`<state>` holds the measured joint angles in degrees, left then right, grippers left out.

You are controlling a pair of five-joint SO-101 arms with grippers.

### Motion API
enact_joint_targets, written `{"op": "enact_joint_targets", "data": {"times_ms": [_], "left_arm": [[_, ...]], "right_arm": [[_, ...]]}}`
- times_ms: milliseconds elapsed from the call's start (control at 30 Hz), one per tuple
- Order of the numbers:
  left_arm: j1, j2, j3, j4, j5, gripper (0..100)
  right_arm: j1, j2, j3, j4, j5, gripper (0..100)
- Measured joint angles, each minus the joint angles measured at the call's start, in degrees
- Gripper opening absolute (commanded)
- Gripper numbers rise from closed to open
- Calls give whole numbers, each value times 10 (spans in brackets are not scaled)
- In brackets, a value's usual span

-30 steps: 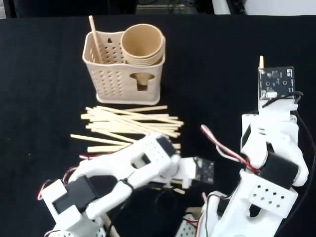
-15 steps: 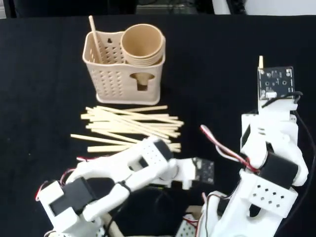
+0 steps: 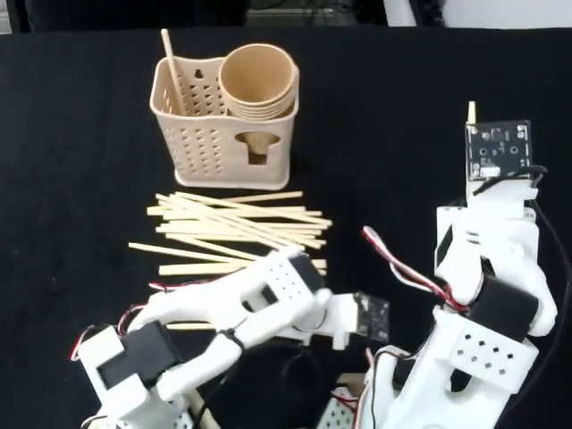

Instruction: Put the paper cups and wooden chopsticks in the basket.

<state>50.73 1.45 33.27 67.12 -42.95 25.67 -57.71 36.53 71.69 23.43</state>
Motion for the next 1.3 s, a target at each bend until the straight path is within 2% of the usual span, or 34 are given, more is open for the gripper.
{"op": "enact_joint_targets", "data": {"times_ms": [233, 500, 733, 867, 1000, 1167, 1300], "left_arm": [[-20, -15, 0, -3, 36, 28], [-78, -145, 31, 27, 37, 29], [-174, -227, 42, 19, 32, 29], [-228, -251, 42, -34, 75, 29], [-238, -286, 42, -55, 105, 29], [-263, -380, 42, -61, 145, 29], [-300, -473, 62, -101, 194, 29]], "right_arm": [[0, 0, 0, 0, 0, 12], [0, 0, 0, 0, 0, 12], [0, 0, 0, 0, 0, 12], [0, 0, 0, 0, 0, 12], [0, 0, 0, 0, 0, 12], [0, 0, 0, 0, 0, 12], [0, 0, 0, 0, 0, 12]]}}
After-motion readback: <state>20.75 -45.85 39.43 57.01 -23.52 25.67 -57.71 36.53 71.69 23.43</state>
